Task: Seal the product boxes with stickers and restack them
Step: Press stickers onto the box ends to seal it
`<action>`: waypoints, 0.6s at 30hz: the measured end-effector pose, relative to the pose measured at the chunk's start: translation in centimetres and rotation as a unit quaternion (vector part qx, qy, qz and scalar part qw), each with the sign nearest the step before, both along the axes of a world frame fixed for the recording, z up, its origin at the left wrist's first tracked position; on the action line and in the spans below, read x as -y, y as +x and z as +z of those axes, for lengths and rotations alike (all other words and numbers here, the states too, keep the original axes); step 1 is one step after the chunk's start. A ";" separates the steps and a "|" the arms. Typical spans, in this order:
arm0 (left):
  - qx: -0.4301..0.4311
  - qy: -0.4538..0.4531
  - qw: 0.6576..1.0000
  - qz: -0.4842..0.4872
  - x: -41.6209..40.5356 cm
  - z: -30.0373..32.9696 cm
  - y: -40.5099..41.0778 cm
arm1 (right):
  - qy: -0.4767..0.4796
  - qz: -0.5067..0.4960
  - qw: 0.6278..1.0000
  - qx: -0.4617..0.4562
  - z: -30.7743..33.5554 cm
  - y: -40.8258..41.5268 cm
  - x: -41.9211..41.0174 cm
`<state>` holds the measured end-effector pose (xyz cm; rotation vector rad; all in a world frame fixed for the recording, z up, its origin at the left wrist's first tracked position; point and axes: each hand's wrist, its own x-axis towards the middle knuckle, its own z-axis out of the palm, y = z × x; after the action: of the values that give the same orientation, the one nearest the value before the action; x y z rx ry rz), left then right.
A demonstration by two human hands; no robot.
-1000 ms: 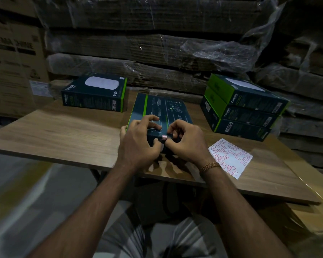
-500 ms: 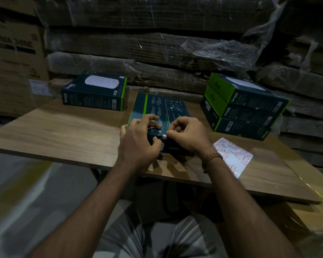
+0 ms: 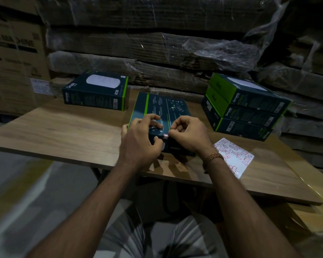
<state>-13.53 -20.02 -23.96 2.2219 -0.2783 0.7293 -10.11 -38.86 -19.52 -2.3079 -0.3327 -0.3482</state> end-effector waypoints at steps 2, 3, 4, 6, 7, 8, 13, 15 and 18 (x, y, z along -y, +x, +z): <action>0.001 -0.002 1.000 0.001 0.0 0.0 0.0 | -0.001 -0.002 1.000 0.000 -0.1 0.0 0.0; 0.000 -0.005 1.000 0.003 0.0 -0.1 -0.1 | -0.001 -0.003 1.000 0.000 0.0 -0.1 -0.1; 0.000 -0.006 1.000 0.006 0.0 -0.1 -0.1 | 0.000 -0.004 1.000 0.000 0.0 -0.1 -0.2; 0.003 0.000 1.000 0.010 0.0 -0.1 -0.1 | -0.007 -0.010 1.000 -0.001 0.2 -0.1 -0.3; 0.003 0.004 1.000 0.009 0.0 -0.1 0.0 | -0.015 -0.016 1.000 -0.002 0.3 -0.1 -0.4; 0.001 0.005 1.000 0.007 0.0 -0.1 0.0 | -0.022 -0.023 1.000 0.000 0.3 -0.2 -0.5; 0.001 0.000 1.000 0.001 0.0 -0.1 0.0 | -0.022 -0.056 0.998 0.024 0.0 -0.2 -1.2; 0.001 -0.002 1.000 0.001 0.0 0.0 -0.1 | -0.015 -0.058 0.998 0.030 -0.1 -0.3 -1.2; 0.006 -0.001 1.000 0.000 0.0 0.0 0.0 | 0.003 -0.038 0.999 0.018 -0.1 -0.1 -0.7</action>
<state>-13.55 -20.02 -23.96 2.2159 -0.2833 0.7433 -10.24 -38.16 -19.60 -2.3142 -0.2628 -0.4291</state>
